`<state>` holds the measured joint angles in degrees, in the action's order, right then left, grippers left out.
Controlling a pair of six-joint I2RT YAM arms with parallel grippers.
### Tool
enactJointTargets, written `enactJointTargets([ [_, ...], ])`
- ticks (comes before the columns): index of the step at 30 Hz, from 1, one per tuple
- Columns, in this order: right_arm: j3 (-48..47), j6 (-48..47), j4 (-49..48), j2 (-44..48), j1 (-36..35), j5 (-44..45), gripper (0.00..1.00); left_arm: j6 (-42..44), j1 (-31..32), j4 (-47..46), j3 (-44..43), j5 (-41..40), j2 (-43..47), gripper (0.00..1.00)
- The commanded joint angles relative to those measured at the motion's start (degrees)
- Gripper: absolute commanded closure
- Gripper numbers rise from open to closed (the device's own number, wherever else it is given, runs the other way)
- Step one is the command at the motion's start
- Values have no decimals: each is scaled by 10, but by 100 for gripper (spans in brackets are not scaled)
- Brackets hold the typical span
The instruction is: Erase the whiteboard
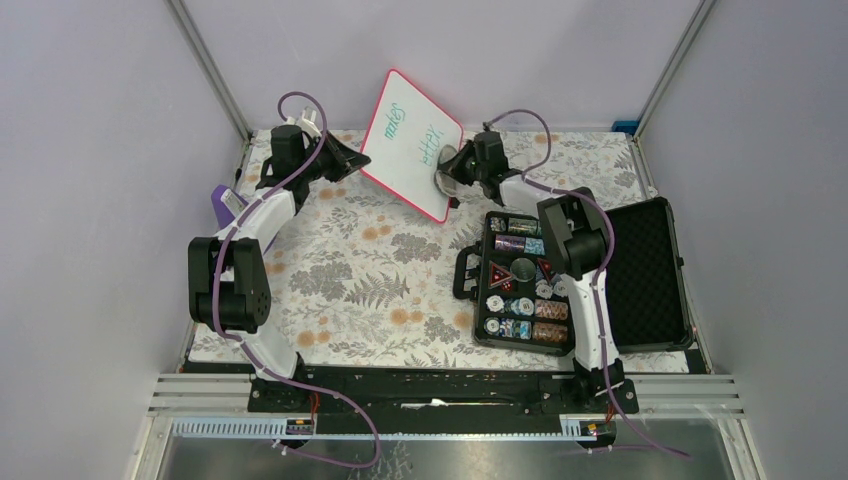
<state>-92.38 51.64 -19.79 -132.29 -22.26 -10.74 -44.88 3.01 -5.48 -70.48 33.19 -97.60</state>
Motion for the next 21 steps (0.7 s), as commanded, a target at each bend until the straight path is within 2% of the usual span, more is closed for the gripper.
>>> enactJointTargets([
  [1, -111, -120, 100, -4, -88, -8, 100, -11, 18, 14, -9, 45, 9, 100],
  [5, -169, -159, 119, -9, -104, -17, 100, -11, 18, 14, -10, 46, 9, 100],
  [10, -213, -150, 154, -56, -73, -35, 100, -11, 18, 14, -10, 47, 7, 100],
  [15, -160, -71, 134, -91, -16, -52, 100, -9, 18, 14, -10, 45, 9, 100],
  [21, -31, -34, 82, -57, 10, -24, 100, -3, 18, 22, -12, 40, 7, 100],
])
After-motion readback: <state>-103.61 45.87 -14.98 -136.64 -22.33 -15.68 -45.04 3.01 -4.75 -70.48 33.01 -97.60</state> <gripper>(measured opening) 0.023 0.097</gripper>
